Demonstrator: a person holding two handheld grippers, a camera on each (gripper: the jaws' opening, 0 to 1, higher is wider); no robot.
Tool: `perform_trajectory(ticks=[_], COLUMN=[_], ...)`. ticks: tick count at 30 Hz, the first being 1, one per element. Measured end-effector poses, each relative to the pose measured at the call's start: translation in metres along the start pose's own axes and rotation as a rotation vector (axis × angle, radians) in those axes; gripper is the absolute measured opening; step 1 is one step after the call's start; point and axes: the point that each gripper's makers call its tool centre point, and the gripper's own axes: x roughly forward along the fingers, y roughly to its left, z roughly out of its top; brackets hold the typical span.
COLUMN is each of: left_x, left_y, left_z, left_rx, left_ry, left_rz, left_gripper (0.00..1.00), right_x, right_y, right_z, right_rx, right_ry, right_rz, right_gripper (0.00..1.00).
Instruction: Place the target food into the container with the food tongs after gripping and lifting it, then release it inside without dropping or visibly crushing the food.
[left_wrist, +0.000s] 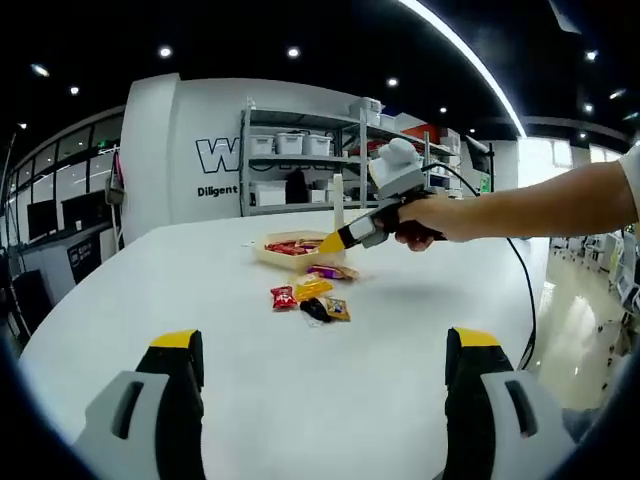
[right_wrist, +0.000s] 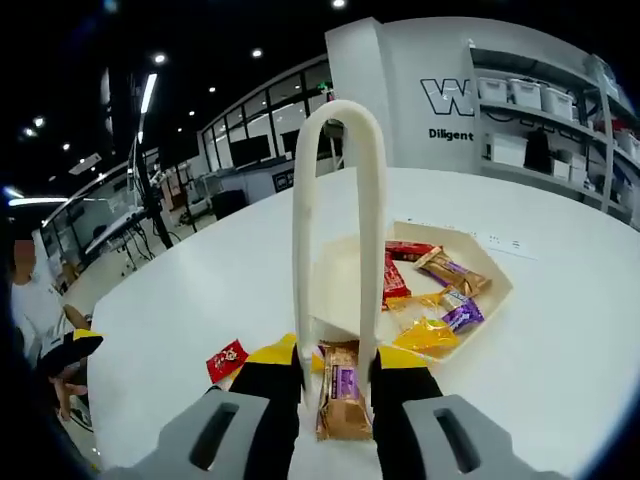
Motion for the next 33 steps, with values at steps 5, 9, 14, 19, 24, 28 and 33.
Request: perform_trajectory(ticks=[5,9,14,19,24,28,33], left_x=[-0.002,-0.002,-0.002,-0.004,-0.006,-0.006,-0.005], left_y=[-0.002,-0.003,-0.006,-0.007,-0.011,-0.017,-0.025], left_z=[0.004,0.004,0.007,0.008,0.011,0.013,0.014], left_rx=[0.012,0.013,0.013,0.020,0.025,0.027,0.028], left_ry=[-0.008,-0.005,-0.012,-0.008,-0.013,-0.015,-0.018], left_rz=[0.001,-0.001,-0.003,-0.001,-0.004,-0.011,-0.023], left_gripper=[0.99,0.99,0.99,0.99,0.99,0.99,0.99], right_x=[0.004,0.004,0.004,-0.001,-0.013,-0.025,-0.038], right_y=[-0.004,-0.005,-0.002,0.000,0.001,-0.001,-0.003], right_z=[-0.006,-0.006,-0.010,-0.013,-0.020,-0.028,-0.037], right_rx=[-0.004,0.005,-0.040,-0.053,-0.043,-0.044,-0.040], right_ry=[0.002,0.003,0.048,0.070,0.092,0.122,0.140], right_rz=[-0.017,-0.016,-0.017,-0.020,-0.010,0.002,0.022], right_gripper=[0.22,0.21,0.16,0.13,0.14,0.14,0.15])
